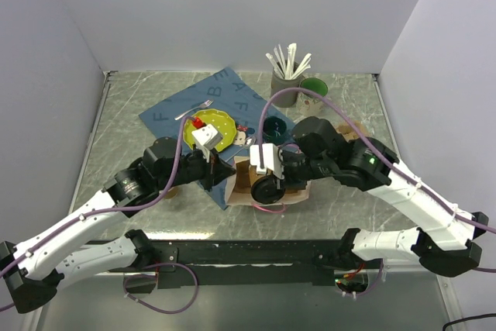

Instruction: Pack the takeout coffee

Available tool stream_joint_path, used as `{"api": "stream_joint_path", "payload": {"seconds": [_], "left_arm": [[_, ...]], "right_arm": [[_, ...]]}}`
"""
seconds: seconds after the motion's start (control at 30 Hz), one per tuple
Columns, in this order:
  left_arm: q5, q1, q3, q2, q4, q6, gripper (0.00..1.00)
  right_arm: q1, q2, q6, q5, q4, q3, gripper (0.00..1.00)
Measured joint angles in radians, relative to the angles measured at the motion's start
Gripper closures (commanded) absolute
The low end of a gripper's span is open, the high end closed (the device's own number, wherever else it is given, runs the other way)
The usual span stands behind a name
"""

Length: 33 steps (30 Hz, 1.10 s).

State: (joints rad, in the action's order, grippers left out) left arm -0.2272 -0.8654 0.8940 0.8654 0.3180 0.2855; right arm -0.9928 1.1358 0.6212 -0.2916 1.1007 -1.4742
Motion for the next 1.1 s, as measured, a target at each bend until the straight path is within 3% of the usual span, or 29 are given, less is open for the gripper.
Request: {"api": "stream_joint_path", "payload": {"seconds": [0.4,0.7,1.1], "left_arm": [[0.06,0.0,0.045,0.016,0.069,-0.002,0.99],[0.07,0.0,0.055,0.016,0.092,-0.003,0.99],[0.029,0.0,0.057,-0.026,0.167,-0.021,0.99]], "right_arm": [[-0.002,0.005,-0.222,-0.083,0.016,-0.259,1.0],[-0.002,0.094,-0.392,-0.136,-0.028,-0.472,1.0],[0.111,0.114,-0.744,0.067,-0.302,-0.504,1.0]]}}
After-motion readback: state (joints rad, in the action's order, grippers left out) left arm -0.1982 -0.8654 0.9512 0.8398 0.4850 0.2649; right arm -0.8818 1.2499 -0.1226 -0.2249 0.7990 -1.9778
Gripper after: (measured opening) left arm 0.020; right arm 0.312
